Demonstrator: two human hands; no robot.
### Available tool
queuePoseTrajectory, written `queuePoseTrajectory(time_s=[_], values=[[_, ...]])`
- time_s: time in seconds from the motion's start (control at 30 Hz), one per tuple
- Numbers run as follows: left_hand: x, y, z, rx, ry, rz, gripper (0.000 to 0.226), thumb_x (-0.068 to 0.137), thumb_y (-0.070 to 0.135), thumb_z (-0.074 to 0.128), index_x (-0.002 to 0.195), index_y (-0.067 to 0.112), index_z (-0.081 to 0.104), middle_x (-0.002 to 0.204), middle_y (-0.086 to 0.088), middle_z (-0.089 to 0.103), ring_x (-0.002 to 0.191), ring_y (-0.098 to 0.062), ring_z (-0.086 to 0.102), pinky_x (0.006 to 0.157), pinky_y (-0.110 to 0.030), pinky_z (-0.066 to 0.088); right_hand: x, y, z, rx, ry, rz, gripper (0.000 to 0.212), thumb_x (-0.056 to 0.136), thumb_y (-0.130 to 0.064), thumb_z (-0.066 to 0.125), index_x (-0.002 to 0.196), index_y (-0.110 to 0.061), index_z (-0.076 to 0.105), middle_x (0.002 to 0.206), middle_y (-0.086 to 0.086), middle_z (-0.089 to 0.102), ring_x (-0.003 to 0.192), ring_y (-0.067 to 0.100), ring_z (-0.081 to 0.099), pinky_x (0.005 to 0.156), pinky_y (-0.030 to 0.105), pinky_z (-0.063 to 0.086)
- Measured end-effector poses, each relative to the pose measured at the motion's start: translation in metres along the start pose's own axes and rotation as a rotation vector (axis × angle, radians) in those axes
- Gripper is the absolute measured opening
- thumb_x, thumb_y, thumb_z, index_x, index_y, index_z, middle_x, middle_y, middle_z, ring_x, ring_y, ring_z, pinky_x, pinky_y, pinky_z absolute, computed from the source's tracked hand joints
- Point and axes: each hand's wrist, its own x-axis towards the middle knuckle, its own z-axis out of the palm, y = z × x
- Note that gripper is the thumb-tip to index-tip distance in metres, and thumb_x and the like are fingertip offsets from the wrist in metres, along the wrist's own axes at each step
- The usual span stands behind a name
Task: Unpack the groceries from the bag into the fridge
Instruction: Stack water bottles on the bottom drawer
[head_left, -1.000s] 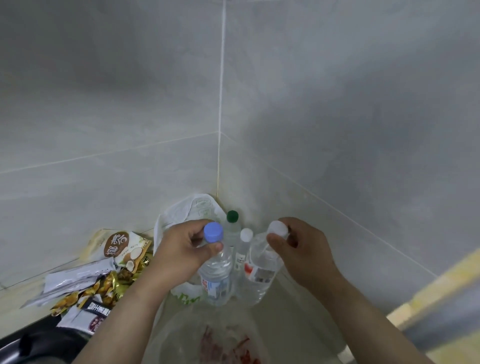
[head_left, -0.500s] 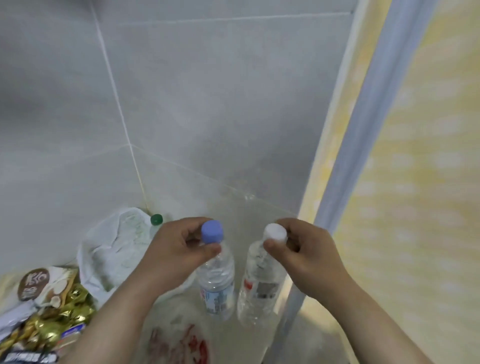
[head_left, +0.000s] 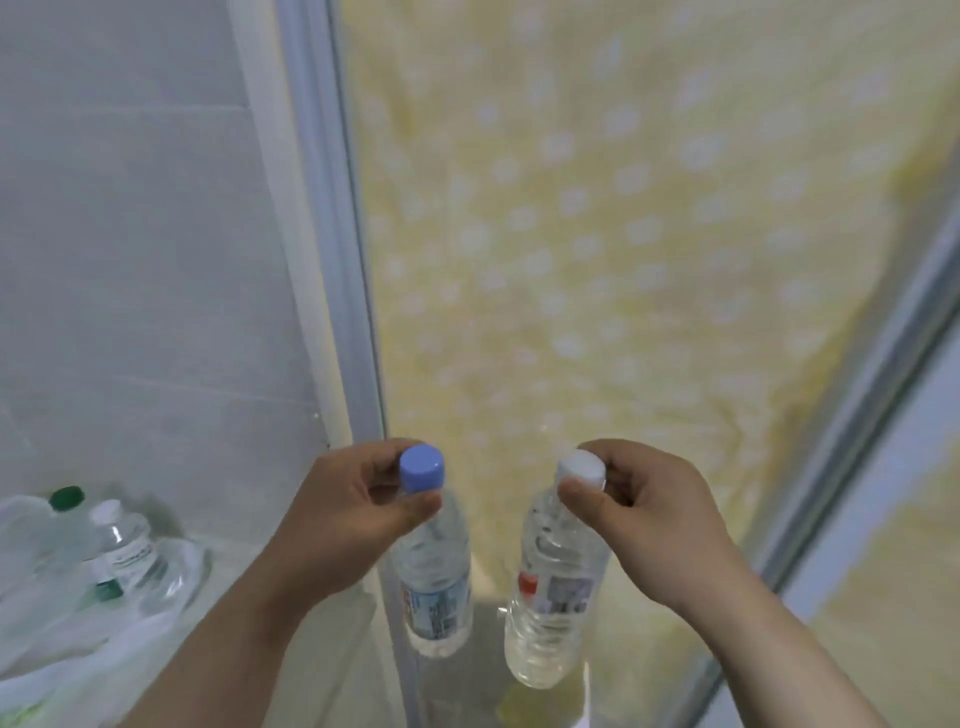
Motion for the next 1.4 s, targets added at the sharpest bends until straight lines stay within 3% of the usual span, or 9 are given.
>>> queuePoseTrajectory(time_s=[0.17,0.3,0.4,0.57,0.73,0.9,1.03,1.27,1.4], values=[[-0.002,0.039,0.075,-0.035,-0.138,0.093,0.027,0.070,0.019,0.080,0.090,0.035,0.073,0.094,0.010,0.075,0.087,-0.008,0.071,0.079,-0.026,0.057,-0.052,0.014,-0.079,-0.046,0.146,0.060,0.012,0.082,-0.024,0.076,0.075,-0.032,0.070,0.074,0.002,0.067,0.065,0.024,0.058,0.059,0.029,0.044],[-0.001,0.073,0.136,-0.128,-0.265,0.177,0.031,0.059,0.042,0.071,0.090,0.041,0.073,0.094,-0.002,0.073,0.077,-0.007,0.067,0.072,-0.028,0.054,-0.092,0.020,-0.137,-0.037,0.285,0.115,0.021,0.081,-0.018,0.077,0.084,-0.038,0.071,0.077,0.005,0.070,0.066,0.023,0.059,0.066,0.036,0.050],[0.001,0.094,0.183,-0.202,-0.359,0.208,0.034,0.056,0.040,0.070,0.089,0.031,0.074,0.089,-0.007,0.072,0.074,-0.007,0.063,0.070,-0.025,0.051,-0.120,0.022,-0.176,-0.039,0.392,0.151,0.014,0.079,-0.025,0.078,0.081,-0.037,0.073,0.078,0.004,0.072,0.069,0.018,0.058,0.068,0.043,0.052],[0.007,0.128,0.262,-0.315,-0.561,0.256,0.017,0.065,0.016,0.068,0.081,0.020,0.074,0.072,0.005,0.068,0.066,-0.003,0.060,0.063,-0.014,0.048,-0.168,0.028,-0.232,-0.158,0.569,0.235,0.016,0.083,-0.022,0.076,0.082,-0.037,0.072,0.076,0.006,0.070,0.068,0.031,0.059,0.069,0.046,0.052],[0.014,0.156,0.342,-0.396,-0.707,0.317,0.029,0.063,0.025,0.071,0.090,0.037,0.071,0.088,-0.004,0.072,0.071,-0.005,0.063,0.070,-0.021,0.052,-0.205,0.037,-0.279,-0.227,0.723,0.339,0.023,0.083,-0.020,0.075,0.081,-0.043,0.070,0.073,-0.002,0.070,0.067,0.018,0.058,0.064,0.032,0.047],[0.027,0.179,0.425,-0.454,-0.835,0.389,0.031,0.065,0.022,0.069,0.091,0.039,0.070,0.083,0.006,0.072,0.070,0.000,0.062,0.068,-0.017,0.050,-0.228,0.052,-0.320,-0.288,0.897,0.435,0.011,0.079,-0.030,0.075,0.085,-0.037,0.071,0.078,0.008,0.070,0.069,0.026,0.062,0.074,0.050,0.054],[0.033,0.202,0.485,-0.517,-0.981,0.432,0.032,0.058,0.041,0.071,0.089,0.039,0.070,0.080,0.003,0.070,0.069,-0.003,0.059,0.069,-0.023,0.050,-0.244,0.060,-0.350,-0.350,1.003,0.516,0.025,0.085,-0.015,0.074,0.088,-0.040,0.069,0.080,0.008,0.071,0.070,0.017,0.058,0.075,0.051,0.053],[0.037,0.242,0.585,-0.605,-1.185,0.505,0.018,0.065,0.025,0.071,0.081,0.032,0.073,0.078,0.019,0.072,0.072,0.003,0.064,0.070,-0.013,0.049,-0.271,0.075,-0.395,-0.471,1.252,0.590,0.010,0.081,-0.031,0.074,0.089,-0.036,0.071,0.076,0.004,0.070,0.068,0.018,0.057,0.070,0.051,0.053],[0.028,0.260,0.633,-0.609,-1.278,0.585,0.029,0.066,0.031,0.071,0.092,0.044,0.069,0.084,0.014,0.072,0.078,-0.009,0.067,0.076,-0.025,0.053,-0.288,0.082,-0.409,-0.516,1.396,0.634,0.014,0.086,-0.026,0.073,0.093,-0.038,0.070,0.081,0.006,0.071,0.073,0.031,0.063,0.076,0.053,0.054]])
